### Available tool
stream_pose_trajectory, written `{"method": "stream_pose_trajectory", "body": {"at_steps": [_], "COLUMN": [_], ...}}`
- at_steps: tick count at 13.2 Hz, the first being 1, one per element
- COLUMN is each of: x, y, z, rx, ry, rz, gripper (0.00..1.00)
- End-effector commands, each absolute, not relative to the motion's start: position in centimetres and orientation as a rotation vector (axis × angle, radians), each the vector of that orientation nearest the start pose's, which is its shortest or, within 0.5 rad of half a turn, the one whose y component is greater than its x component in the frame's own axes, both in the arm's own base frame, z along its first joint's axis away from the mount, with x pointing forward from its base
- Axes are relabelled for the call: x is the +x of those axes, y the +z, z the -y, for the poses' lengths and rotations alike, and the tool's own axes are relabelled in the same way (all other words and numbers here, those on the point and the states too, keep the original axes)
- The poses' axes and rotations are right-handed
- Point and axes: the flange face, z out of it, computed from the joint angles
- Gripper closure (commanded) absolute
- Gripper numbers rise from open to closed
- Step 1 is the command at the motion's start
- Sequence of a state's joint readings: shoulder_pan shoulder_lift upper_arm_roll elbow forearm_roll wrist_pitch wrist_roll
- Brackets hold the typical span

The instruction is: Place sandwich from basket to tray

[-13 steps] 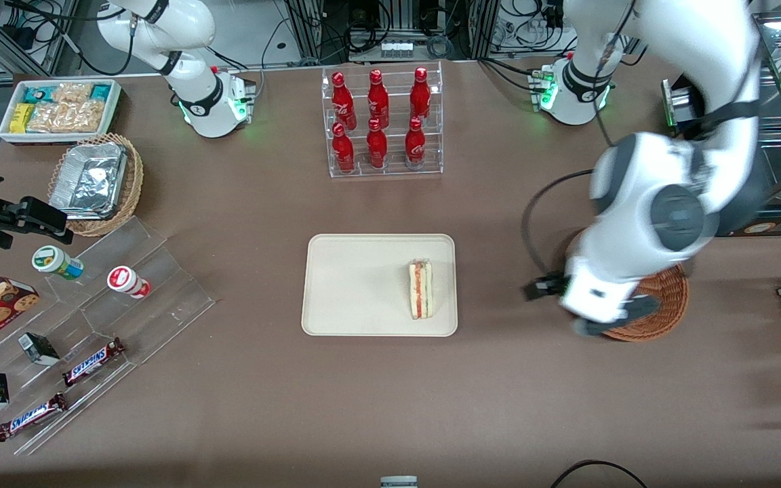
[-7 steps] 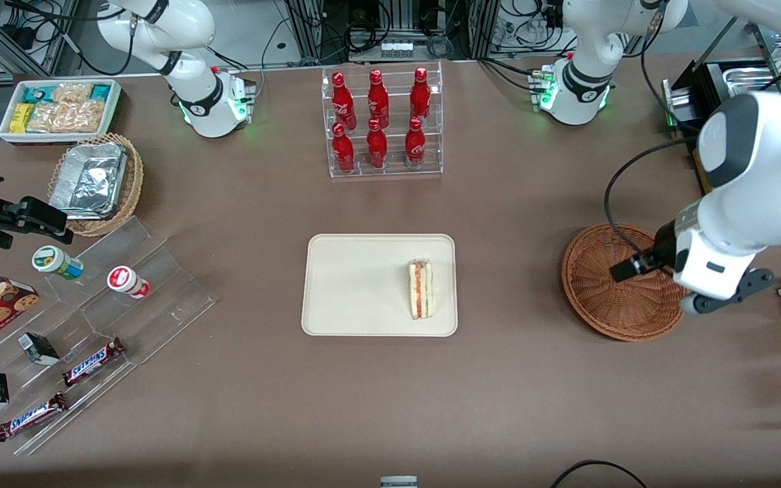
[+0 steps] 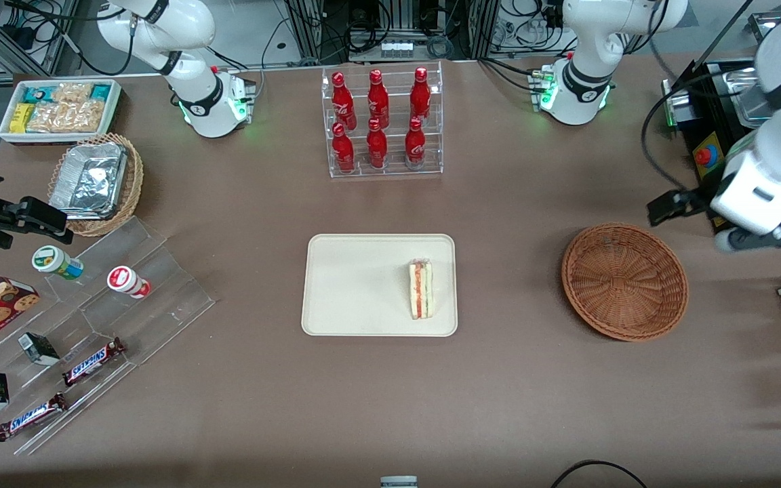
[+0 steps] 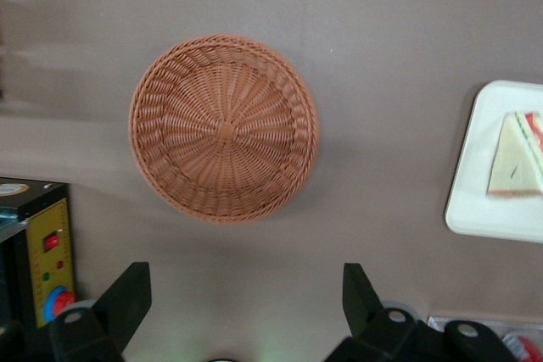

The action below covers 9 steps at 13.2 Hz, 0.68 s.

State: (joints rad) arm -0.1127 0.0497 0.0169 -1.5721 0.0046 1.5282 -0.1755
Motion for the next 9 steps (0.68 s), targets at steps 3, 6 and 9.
{"method": "stream_pose_trajectory", "body": {"at_steps": [3,6,9], "x": [53.3,53.6,52.7], "y": [61.5,60.9,60.7], "z": [6.1,6.8,6.8], "rx": [-3.118,-3.121,-3.123], "ry": [0.092,0.042,0.004], "rz": [0.031,0.009,-0.028], "gripper": [0.0,0.0,0.0]}}
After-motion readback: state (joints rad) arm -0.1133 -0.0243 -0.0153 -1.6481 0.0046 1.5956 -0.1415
